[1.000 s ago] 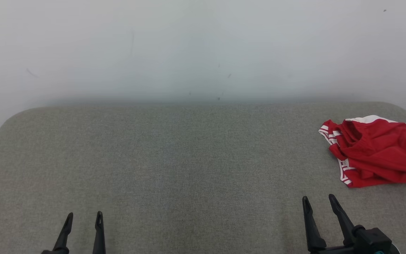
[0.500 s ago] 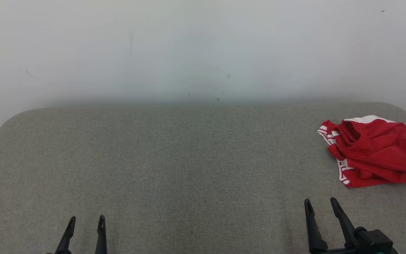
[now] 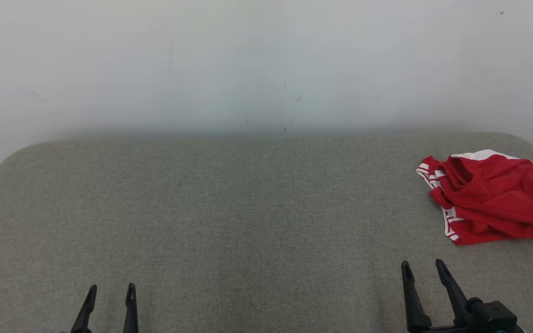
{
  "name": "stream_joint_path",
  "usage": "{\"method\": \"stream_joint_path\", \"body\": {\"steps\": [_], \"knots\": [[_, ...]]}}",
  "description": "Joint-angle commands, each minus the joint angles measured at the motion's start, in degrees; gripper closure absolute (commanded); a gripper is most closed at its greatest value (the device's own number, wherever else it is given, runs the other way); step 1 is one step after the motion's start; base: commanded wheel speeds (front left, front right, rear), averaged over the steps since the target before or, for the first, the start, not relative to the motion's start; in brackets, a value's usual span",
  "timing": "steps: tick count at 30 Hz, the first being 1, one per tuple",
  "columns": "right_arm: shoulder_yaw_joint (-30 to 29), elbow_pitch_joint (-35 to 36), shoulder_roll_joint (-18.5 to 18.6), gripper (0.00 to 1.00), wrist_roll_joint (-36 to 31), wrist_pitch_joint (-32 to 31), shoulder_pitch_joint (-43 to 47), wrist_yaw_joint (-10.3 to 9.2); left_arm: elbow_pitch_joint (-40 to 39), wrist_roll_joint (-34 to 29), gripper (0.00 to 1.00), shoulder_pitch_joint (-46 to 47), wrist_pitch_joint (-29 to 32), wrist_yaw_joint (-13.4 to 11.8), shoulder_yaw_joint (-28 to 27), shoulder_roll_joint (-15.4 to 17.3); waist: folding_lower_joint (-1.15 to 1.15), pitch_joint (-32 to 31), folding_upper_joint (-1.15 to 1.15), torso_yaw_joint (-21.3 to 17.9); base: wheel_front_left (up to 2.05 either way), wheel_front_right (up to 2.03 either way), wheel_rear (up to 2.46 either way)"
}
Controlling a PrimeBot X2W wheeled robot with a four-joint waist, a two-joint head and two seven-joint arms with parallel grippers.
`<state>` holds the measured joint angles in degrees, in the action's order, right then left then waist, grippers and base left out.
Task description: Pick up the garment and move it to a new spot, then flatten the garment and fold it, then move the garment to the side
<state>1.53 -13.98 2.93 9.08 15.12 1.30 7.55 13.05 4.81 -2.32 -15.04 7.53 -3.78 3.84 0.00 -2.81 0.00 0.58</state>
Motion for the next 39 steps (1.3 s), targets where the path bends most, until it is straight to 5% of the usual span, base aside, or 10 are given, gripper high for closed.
{"method": "stream_joint_path", "body": {"steps": [1,6,7,12,39], "knots": [[-0.08,-0.11,-0.07,0.00,0.14,-0.03,0.10,-0.17,-0.09,-0.58,0.00,-0.24,-0.18,-0.13,-0.16,-0.21,0.00,0.01,0.00,-0.01,0.00,0.00,0.00],[-0.02,-0.13,-0.07,0.00,0.23,-0.02,0.14,-0.17,-0.21,-0.62,0.00,-0.31,-0.18,-0.13,-0.40,-0.30,0.00,0.13,0.00,-0.03,0.00,0.00,0.00],[0.03,-0.27,-0.01,1.00,0.02,0.00,0.06,0.00,0.15,-0.16,1.00,-0.01,0.01,0.02,-0.20,-0.08,0.00,0.13,0.00,-0.04,0.00,0.00,0.00],[0.07,-2.82,-0.05,1.00,0.18,-0.14,1.11,0.00,2.93,0.17,1.00,-0.28,0.31,0.03,-0.16,-0.29,0.00,0.15,0.00,-0.05,0.00,0.00,0.00],[-3.59,-5.54,-0.05,1.00,26.43,-9.45,-5.55,-0.02,2.41,28.48,1.00,3.09,4.77,0.00,-0.37,-0.49,0.00,0.78,0.00,-0.15,0.00,0.00,0.00]]}}
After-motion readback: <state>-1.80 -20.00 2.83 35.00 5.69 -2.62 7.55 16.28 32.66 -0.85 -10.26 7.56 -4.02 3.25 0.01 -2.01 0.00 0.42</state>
